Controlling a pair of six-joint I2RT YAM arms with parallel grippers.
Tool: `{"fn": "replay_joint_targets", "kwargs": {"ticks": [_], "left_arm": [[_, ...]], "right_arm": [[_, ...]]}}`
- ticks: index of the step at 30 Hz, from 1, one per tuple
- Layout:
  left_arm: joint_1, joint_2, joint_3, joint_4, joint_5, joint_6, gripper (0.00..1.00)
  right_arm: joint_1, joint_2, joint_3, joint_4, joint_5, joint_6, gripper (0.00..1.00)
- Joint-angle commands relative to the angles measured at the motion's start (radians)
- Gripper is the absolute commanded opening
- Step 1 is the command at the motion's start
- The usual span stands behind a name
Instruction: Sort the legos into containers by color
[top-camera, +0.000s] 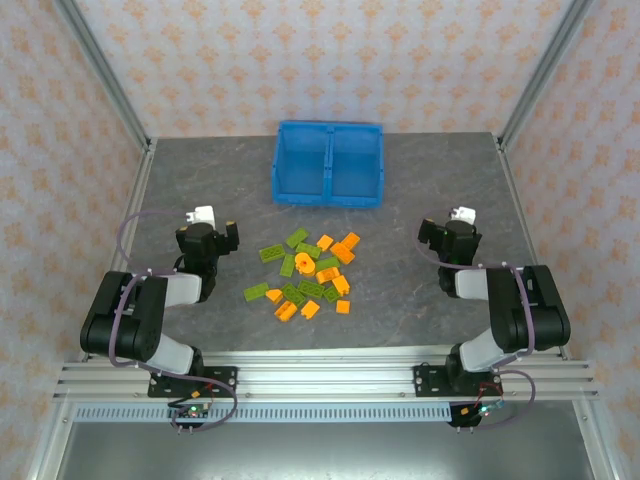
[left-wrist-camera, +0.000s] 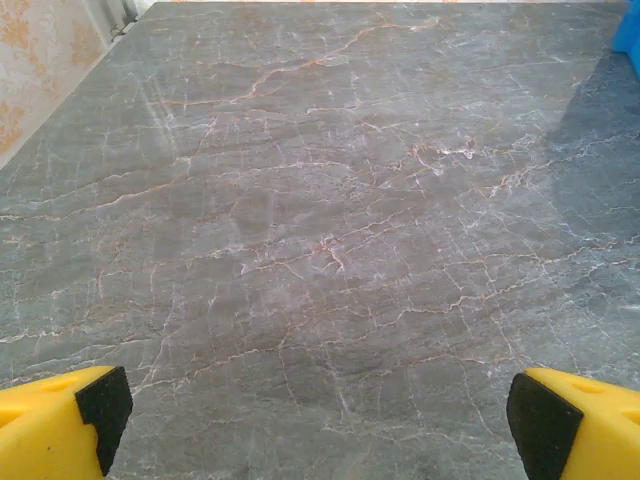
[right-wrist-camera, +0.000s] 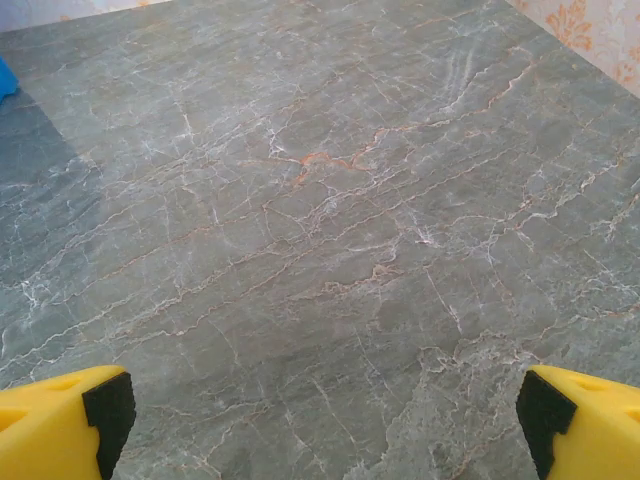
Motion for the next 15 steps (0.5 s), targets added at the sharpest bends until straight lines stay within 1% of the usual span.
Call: {"fn": "replay_joint_targets", "kwargs": {"ticks": [1, 15], "left_arm": [[0.005, 0.013, 0.033, 0.035, -0.016, 0.021, 1.00], [0.006, 0.013, 0.033, 0.037, -0.016, 0.021, 1.00]], "right_arm": [[-0.009, 0.004, 0.015, 0.048, 0.022, -0.012, 0.99], [-0.011, -0.004, 0.007, 0.060, 0.031, -0.010, 0.99]]}}
